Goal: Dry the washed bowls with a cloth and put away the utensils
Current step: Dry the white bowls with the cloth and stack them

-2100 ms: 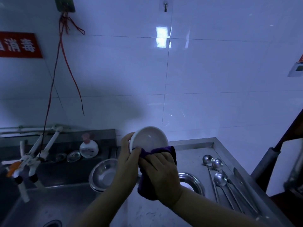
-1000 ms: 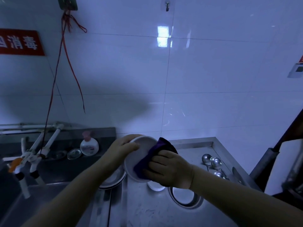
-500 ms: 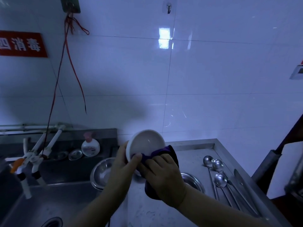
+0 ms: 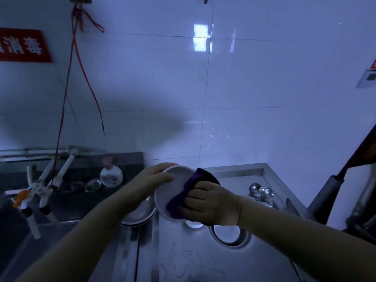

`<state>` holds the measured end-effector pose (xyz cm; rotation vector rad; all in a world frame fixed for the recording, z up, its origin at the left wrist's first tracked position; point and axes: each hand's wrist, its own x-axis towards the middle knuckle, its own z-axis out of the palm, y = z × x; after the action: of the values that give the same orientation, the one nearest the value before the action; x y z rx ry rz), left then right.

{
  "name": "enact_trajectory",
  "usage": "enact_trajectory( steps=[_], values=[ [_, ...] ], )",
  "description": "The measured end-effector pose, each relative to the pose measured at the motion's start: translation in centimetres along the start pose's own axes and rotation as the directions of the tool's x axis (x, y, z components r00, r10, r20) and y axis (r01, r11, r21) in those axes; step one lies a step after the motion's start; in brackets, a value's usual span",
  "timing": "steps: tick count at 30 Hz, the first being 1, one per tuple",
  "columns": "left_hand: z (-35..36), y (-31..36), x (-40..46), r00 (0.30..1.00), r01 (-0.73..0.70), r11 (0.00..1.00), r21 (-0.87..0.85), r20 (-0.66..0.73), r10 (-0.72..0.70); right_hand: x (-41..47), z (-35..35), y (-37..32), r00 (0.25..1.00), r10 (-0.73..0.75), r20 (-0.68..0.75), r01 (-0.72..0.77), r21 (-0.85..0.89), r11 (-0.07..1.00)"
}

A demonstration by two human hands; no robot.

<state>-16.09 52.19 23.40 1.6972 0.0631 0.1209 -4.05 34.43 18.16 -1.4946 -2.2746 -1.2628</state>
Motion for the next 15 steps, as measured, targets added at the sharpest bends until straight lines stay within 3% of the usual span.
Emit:
enact_trajectory(
  steps=[3, 6, 8, 11, 15],
  values=[
    [0.9, -1.0, 0.1, 0.980, -0.038, 0.991, -0.131, -0.197, 0.011, 1.3, 0.4, -1.0, 0.971, 0.237, -0.013, -0.237, -0.082, 0.968],
    [4.0, -2.6, -0.1, 0.915, -0.184, 0.974, -0.133, -0.385, 0.121, 3.3, 0.6, -2.0, 0.851, 0.512, -0.113, -0.521, -0.077, 0.850],
    [5.0, -2.8, -0.2, 0.863, -0.277, 0.955, -0.108, -0.464, 0.198, 4.4, 0.7, -2.8, 0.792, 0.597, -0.129, -0.603, -0.017, 0.797],
    [3.9, -2.5, 0.0, 0.857, -0.252, 0.967, -0.022, -0.469, 0.213, 4.3, 0.2, -3.2, 0.799, 0.602, -0.011, -0.598, 0.097, 0.795],
    [2.3, -2.1, -0.4, 0.888, -0.239, 0.971, 0.021, -0.399, 0.228, 2.3, -1.3, -0.7, 0.887, 0.358, 0.291, -0.396, 0.080, 0.915]
  ],
)
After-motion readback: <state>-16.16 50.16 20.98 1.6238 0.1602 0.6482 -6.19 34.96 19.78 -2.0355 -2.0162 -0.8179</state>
